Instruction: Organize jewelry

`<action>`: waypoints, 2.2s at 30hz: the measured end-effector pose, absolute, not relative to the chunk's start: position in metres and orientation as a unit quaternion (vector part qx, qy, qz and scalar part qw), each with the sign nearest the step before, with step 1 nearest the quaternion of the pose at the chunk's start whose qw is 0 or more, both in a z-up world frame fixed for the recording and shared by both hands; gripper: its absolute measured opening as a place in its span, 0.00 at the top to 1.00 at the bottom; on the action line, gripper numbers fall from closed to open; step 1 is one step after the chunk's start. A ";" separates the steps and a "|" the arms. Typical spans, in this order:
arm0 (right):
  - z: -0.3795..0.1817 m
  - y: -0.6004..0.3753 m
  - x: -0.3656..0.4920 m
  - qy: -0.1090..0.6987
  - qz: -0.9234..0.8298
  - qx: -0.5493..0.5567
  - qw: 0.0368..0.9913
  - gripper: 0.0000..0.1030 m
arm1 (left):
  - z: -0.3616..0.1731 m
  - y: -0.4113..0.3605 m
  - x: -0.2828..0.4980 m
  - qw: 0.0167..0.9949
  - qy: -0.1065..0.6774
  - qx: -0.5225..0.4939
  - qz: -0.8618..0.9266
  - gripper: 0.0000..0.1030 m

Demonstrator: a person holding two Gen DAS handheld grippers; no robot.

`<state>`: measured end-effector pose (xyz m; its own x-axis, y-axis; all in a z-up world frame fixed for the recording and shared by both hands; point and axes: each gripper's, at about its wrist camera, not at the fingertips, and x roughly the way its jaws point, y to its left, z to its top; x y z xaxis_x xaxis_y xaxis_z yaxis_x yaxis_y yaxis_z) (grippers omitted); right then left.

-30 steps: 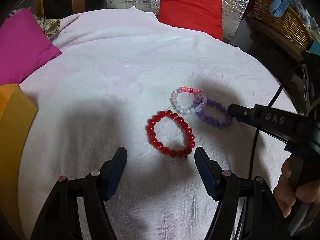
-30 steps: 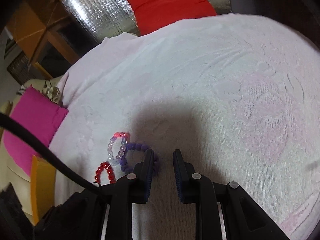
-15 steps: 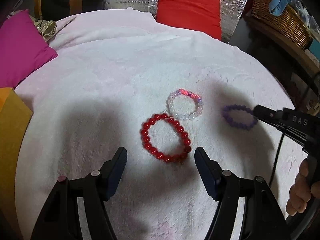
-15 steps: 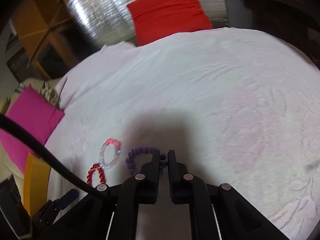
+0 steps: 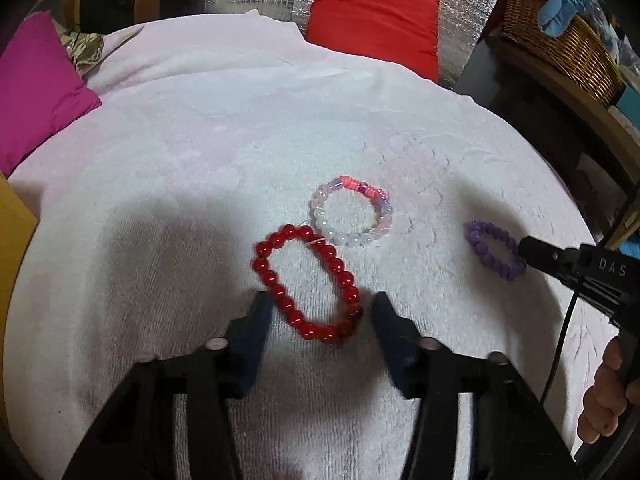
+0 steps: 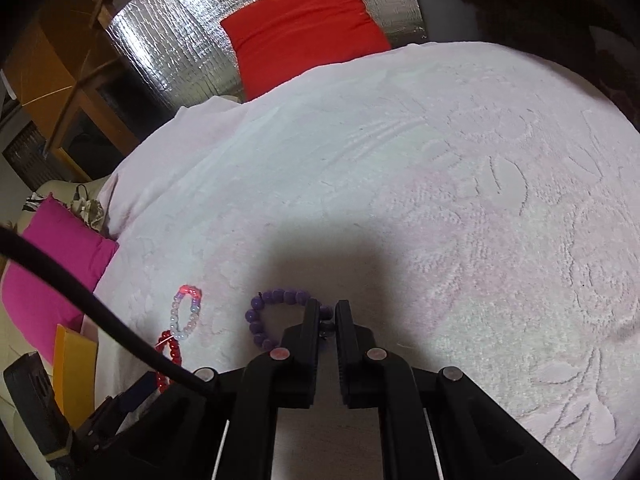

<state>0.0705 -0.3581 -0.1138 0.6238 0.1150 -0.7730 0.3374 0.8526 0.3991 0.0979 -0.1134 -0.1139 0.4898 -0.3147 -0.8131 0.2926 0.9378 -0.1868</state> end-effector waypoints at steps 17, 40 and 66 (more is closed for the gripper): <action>-0.119 -0.330 0.080 0.449 -0.055 0.246 0.857 0.88 | -0.100 -0.096 0.090 0.870 0.464 0.004 -0.169 0.90; -0.072 -0.283 0.056 0.356 -0.005 0.265 0.896 0.90 | -0.078 -0.058 0.078 0.879 0.446 -0.004 -0.168 0.89; -0.071 -0.284 0.052 0.346 -0.019 0.260 0.901 0.90 | -0.108 -0.083 0.094 0.886 0.445 0.066 -0.113 0.88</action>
